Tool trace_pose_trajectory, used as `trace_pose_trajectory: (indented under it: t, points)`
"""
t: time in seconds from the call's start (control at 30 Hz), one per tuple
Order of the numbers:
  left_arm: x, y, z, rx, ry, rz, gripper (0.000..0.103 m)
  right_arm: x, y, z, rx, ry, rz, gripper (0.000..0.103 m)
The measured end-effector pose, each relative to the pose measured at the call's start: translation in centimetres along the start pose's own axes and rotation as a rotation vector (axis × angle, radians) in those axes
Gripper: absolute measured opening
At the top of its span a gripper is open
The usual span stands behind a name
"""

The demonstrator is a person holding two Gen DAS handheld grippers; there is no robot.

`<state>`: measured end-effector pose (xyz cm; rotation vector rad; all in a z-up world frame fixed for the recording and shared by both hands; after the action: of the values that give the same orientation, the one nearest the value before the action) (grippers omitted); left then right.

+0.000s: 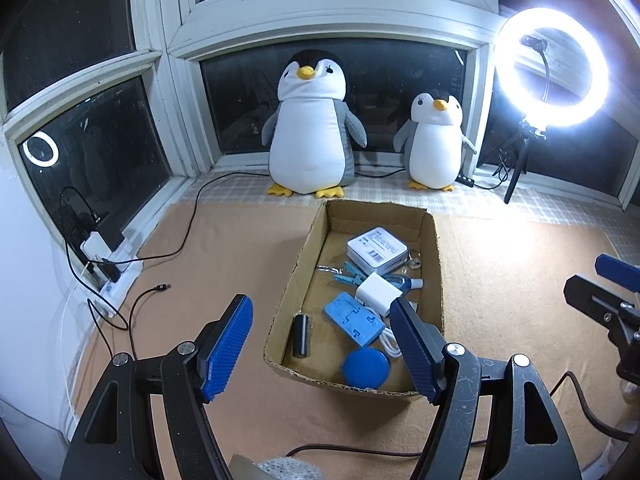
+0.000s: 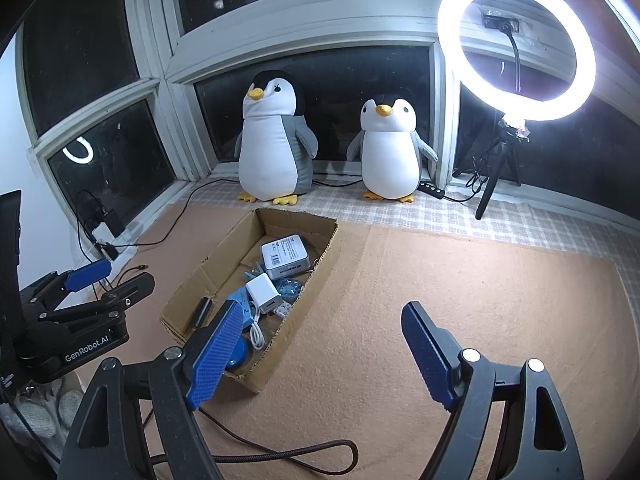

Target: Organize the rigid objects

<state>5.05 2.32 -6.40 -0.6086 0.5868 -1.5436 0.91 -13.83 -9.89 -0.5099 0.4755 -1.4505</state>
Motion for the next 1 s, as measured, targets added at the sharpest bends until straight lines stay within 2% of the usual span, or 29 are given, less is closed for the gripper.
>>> trace_pose_trajectory:
  t: [0.13, 1.0]
  points:
    - [-0.12, -0.61, 0.33, 0.028, -0.008, 0.003, 0.08, -0.18, 0.01, 0.01, 0.001, 0.002, 0.002, 0.079]
    - [0.28, -1.01, 0.38, 0.031, 0.0, -0.005, 0.08, -0.17, 0.2, -0.08, -0.005, 0.002, 0.002, 0.079]
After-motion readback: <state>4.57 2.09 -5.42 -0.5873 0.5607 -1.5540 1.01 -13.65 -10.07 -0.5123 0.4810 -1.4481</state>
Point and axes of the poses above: each gripper's, at about its wrist camera, not at the fingertips, and y roughly the way its jaws point, x to its right, z to its top, the point moved 6 cm from there along y, roughly the way its jaws point, and after that the axes turned 7 degrees about -z, right-handed, at the moved point
